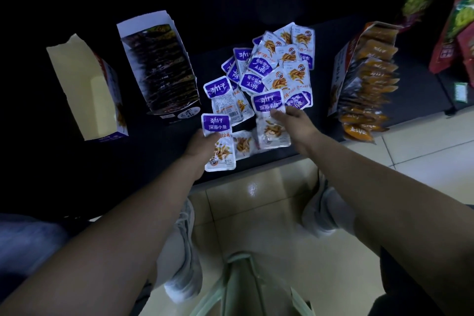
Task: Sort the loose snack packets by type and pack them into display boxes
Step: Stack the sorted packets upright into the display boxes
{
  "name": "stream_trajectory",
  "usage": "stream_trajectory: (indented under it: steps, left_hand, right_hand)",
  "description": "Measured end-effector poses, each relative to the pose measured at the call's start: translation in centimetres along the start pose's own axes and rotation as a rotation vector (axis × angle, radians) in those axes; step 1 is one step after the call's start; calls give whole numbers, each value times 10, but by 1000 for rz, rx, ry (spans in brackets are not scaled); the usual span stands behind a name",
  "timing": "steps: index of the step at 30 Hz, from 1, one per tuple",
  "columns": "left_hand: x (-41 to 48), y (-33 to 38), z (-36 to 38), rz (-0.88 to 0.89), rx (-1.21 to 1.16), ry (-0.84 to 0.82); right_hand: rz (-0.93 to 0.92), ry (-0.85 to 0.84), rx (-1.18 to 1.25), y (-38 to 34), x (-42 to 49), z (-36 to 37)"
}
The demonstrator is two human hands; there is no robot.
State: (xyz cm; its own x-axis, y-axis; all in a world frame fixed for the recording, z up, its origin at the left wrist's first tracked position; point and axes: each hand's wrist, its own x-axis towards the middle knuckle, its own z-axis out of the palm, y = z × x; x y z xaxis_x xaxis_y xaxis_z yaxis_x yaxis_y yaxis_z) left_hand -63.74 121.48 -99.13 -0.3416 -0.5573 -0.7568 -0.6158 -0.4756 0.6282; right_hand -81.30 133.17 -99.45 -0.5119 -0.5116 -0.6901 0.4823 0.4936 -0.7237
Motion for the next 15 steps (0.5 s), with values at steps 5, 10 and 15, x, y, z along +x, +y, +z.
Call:
stream_trajectory:
  steps: [5, 10, 15]
  left_hand:
    - [-7, 6, 12, -28, -75, -108]
    - [-14, 10, 20, 66, -127, -224]
    - [-7, -1, 5, 139, -71, -93]
  right_hand:
    - [50, -135, -75, 1, -10, 26]
    - [46, -193, -74, 12, -15, 55]
    - [-94, -71, -42, 13, -7, 55]
